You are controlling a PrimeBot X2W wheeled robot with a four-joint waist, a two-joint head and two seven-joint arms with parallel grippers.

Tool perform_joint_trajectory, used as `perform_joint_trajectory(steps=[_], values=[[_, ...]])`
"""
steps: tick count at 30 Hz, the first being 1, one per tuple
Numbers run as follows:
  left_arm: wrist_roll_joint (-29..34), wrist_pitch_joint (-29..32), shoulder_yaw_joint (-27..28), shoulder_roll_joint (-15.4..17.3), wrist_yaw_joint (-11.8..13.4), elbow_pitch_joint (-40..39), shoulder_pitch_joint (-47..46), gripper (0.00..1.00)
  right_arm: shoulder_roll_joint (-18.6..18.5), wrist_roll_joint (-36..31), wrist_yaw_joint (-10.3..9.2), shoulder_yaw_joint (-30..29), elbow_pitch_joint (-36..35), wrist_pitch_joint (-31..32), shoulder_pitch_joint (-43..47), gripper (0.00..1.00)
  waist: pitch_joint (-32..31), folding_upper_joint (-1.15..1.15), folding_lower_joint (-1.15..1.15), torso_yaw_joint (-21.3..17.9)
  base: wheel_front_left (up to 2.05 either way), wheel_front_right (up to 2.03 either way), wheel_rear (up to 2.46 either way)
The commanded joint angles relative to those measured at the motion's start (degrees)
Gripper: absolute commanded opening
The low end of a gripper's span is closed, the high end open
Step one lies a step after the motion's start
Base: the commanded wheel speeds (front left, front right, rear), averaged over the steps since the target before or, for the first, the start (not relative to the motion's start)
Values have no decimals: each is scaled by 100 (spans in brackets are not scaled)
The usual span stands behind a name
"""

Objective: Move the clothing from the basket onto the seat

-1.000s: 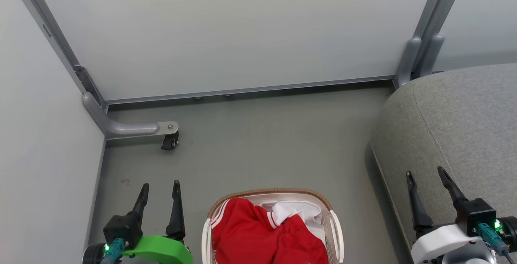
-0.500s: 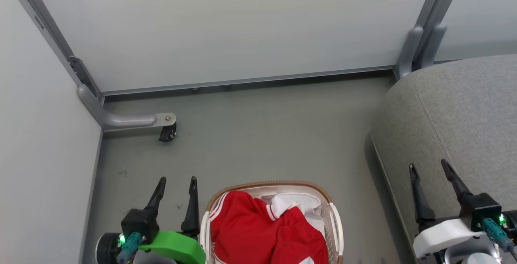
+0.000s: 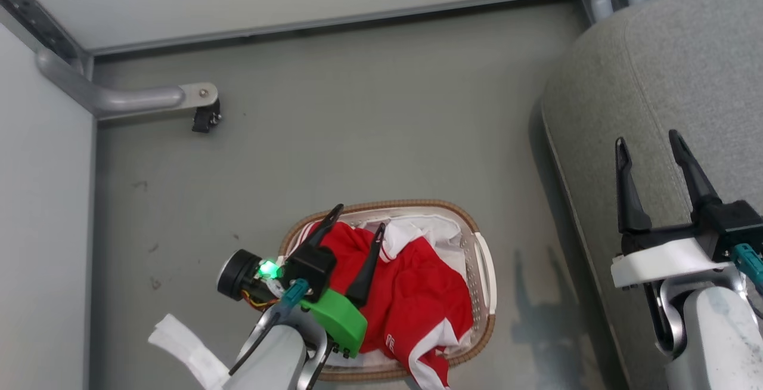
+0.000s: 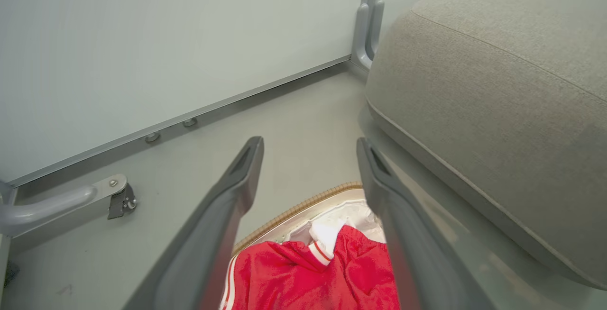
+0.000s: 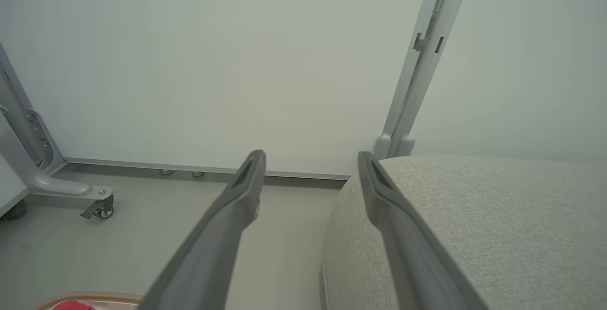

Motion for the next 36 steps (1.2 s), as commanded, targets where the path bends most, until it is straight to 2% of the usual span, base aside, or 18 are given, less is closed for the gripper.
perform_joint_trajectory(steps=[1, 6, 21, 29, 36], values=[[74, 4, -96, 36, -40, 139, -210, 100, -24, 32, -4, 15, -60, -28, -154, 100, 921, 0, 0, -467, 0, 0, 0], [256, 4, -753, 35, -132, 828, -675, 100, -22, 119, -4, 89, -221, -28, -486, 100, 1488, 0, 0, -769, 0, 0, 0], [-201, 4, -2299, 38, -196, 2480, -1688, 100, -18, 498, -4, 342, -401, -28, -1039, 100, 2669, 0, 0, -1351, 0, 0, 0], [-453, 7, -2800, 39, -190, 3026, -2042, 100, -18, 690, -4, 496, -415, -28, -1193, 100, 3030, 0, 0, -1568, 0, 0, 0], [-566, 178, -2799, 35, 301, 3665, -2288, 100, -20, 889, -4, 696, -364, -28, -1265, 100, 3202, 0, 0, -1696, 0, 0, 0]])
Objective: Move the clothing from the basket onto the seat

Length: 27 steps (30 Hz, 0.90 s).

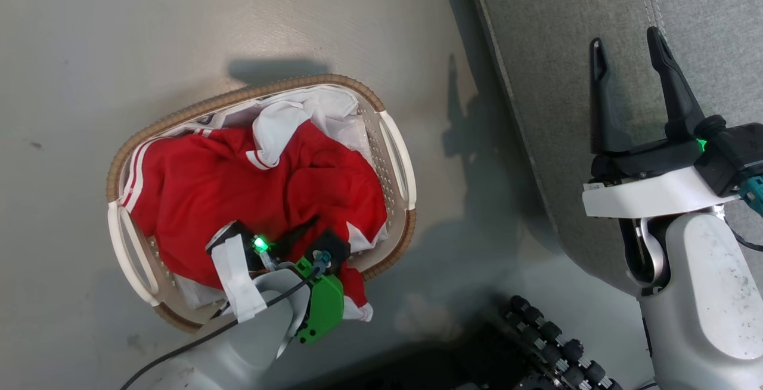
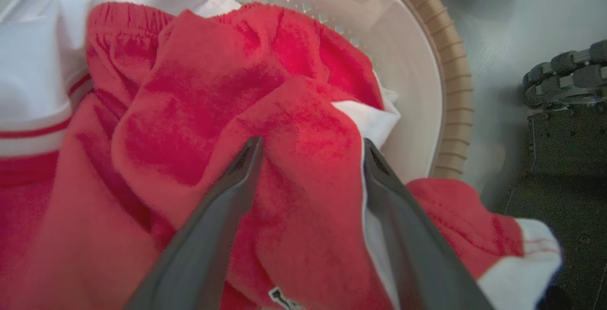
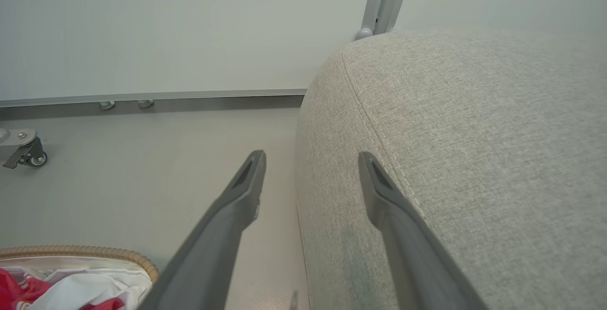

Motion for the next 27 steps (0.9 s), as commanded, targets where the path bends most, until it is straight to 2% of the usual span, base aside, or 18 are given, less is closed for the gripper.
perform_joint_trajectory(steps=[1, 4, 5, 6, 7, 8, 9, 18, 27], values=[[-40, 30, 11, 36, 113, 130, -161, 100, -13, 47, -4, 35, 20, -28, -92, 100, 133, 0, -1, -136, 0, 0, 0], [-94, 105, 35, 36, 198, 362, -196, 100, -13, 122, -4, 88, 37, -28, -99, 100, 157, 0, -1, -173, 0, 0, 0], [-110, 127, 30, 35, 218, 426, -222, 87, -12, 150, -4, 108, 41, -28, -102, 100, 161, 0, -1, -184, 0, 0, 0], [-132, 164, 35, 36, 249, 463, -241, 61, -13, 168, -4, 122, 46, -28, -103, 100, 161, 0, -1, -193, 0, 0, 0], [-150, 169, 36, 37, 269, 492, -257, 40, -14, 180, -4, 136, 50, -28, -102, 100, 159, 0, -1, -202, 0, 0, 0], [-155, 189, 33, 36, 281, 509, -263, 15, -13, 193, -4, 145, 52, -28, -98, 100, 155, 0, -1, -207, 0, 0, 0], [-170, 206, 25, 35, 296, 529, -265, 0, -13, 200, -4, 154, 56, -28, -92, 100, 147, 0, -1, -212, 0, 0, 0], [-346, 141, -88, 32, 234, 344, -68, 0, -14, 131, -4, 131, 178, -28, 52, 100, -164, 0, -1, -159, 0, 0, 0], [-638, -29, -322, 30, 133, -355, 143, 0, -16, -184, -4, 29, 335, -28, 303, 100, -1020, 0, -1, 264, 0, 0, 0]])
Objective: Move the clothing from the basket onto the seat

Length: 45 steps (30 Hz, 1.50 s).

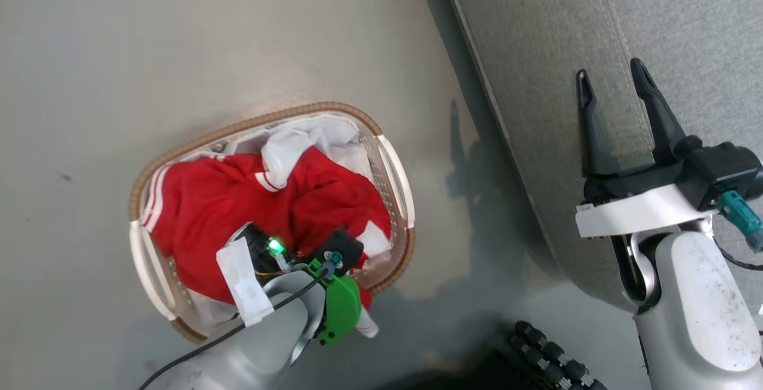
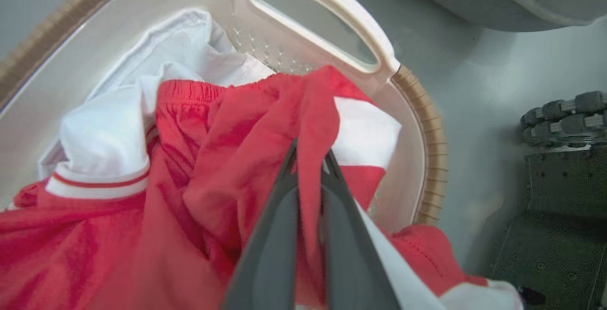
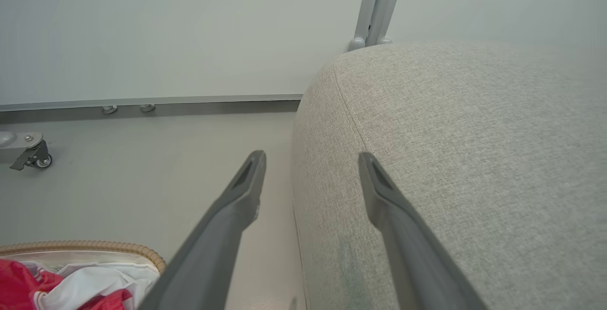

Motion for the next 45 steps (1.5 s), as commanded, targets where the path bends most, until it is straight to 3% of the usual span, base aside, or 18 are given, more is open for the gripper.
perform_joint_trajectory(steps=[1, 13, 20, 30, 45], values=[[-101, -50, -9, 21, 8, -132, 107, 0, -19, -92, -4, -46, 45, -28, 123, 100, -534, 0, 0, 349, 0, 0, 0], [-688, -182, -156, 16, 79, -1052, 212, 0, -20, -571, -4, -319, 300, -28, 778, 100, -2106, 0, 0, 1107, 0, 0, 0], [-584, -182, -105, 16, 106, -1387, 19, 0, -21, -703, -4, -402, 413, -28, 1312, 100, -2991, 0, 0, 1388, 0, 0, 0], [-137, -177, 12, 256, -213, -1781, -550, 0, -20, -759, -4, -453, 497, -28, 1934, 100, -3971, 0, 0, 1603, 0, 0, 0], [44, -171, 282, 351, -400, -1769, -2111, 0, -19, -790, -4, -157, 474, -28, 1913, 100, -4245, 0, 0, 1660, 0, 0, 0]])
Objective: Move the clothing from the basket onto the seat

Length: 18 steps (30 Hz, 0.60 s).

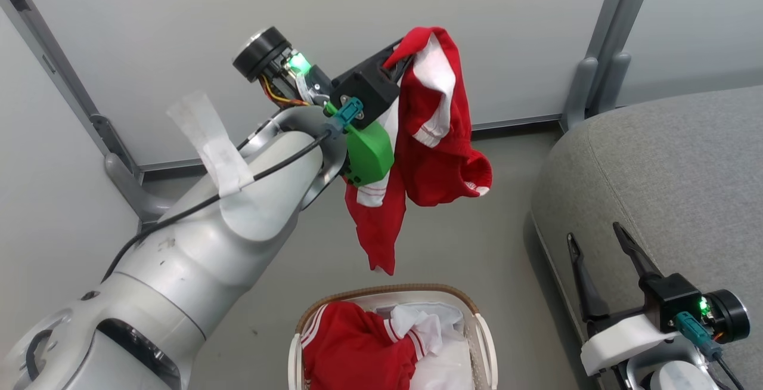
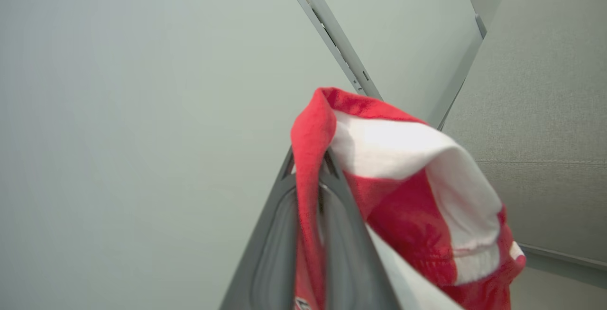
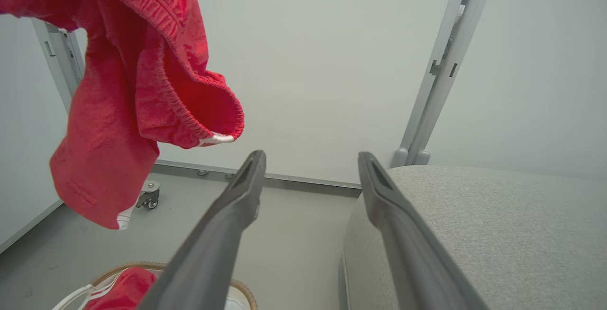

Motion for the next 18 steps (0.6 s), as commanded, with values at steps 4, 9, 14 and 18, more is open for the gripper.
perform_joint_trajectory(steps=[4, 9, 14, 18], values=[[44, -3, 45, -13, -46, -30, -288, 0, -21, -76, -4, 174, 13, -28, -148, 100, -38, 0, 1, 2, 0, 0, 0], [8, -2, 43, -78, -89, -145, -400, 0, -22, -422, -4, 495, 121, -28, -367, 100, -56, 0, 1, 65, 0, 0, 0], [-15, -2, -16, -145, -119, -205, -483, 0, -23, -868, -5, 686, 471, -28, -842, 100, -41, 0, 1, 160, 0, 0, 0], [-25, -2, -58, -212, -131, -253, -541, 0, -21, -1081, -4, 745, 940, -27, -1269, 100, -23, 0, 1, 243, 0, 0, 0]])
